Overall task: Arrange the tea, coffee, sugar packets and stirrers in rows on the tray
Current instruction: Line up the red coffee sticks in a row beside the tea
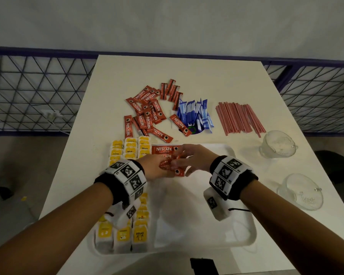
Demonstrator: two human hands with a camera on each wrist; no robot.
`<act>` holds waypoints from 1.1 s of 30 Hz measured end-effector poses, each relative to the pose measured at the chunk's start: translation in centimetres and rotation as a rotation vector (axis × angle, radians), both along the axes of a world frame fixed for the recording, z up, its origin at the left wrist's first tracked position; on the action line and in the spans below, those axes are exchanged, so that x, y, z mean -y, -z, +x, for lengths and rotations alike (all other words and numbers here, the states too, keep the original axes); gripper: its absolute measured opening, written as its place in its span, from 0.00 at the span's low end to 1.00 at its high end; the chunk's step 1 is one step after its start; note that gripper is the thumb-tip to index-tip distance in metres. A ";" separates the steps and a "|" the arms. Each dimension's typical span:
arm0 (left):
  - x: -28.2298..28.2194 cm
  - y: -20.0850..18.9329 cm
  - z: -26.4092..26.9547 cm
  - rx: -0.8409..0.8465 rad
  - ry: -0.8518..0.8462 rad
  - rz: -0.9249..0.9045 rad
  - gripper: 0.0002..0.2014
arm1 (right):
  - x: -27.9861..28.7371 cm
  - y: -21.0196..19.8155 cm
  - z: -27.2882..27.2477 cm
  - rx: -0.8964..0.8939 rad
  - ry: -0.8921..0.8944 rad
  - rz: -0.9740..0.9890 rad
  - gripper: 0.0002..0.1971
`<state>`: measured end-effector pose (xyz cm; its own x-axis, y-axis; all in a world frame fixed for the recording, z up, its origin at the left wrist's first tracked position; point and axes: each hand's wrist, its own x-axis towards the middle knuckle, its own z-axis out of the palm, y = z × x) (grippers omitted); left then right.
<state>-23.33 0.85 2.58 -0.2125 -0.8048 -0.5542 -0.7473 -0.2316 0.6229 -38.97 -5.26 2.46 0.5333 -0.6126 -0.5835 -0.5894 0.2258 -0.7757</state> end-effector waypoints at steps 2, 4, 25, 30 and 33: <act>-0.1 -0.1 -0.1 -0.087 -0.067 0.050 0.09 | 0.0 -0.3 0.4 -0.014 -0.038 -0.053 0.06; -0.2 -0.4 0.1 -0.167 -0.172 0.096 0.09 | 0.3 -0.4 0.6 -0.019 -0.041 -0.094 0.06; -1.6 0.3 0.0 -0.322 -0.670 0.008 0.07 | -1.4 0.2 0.5 0.005 -0.138 -0.007 0.08; -1.7 0.5 -0.4 -0.116 -0.508 -0.086 0.12 | -0.8 0.2 -0.4 0.084 0.079 0.039 0.10; -1.7 0.5 -0.8 -0.037 -0.428 -0.066 0.16 | -0.4 0.1 -1.2 0.051 0.047 0.045 0.03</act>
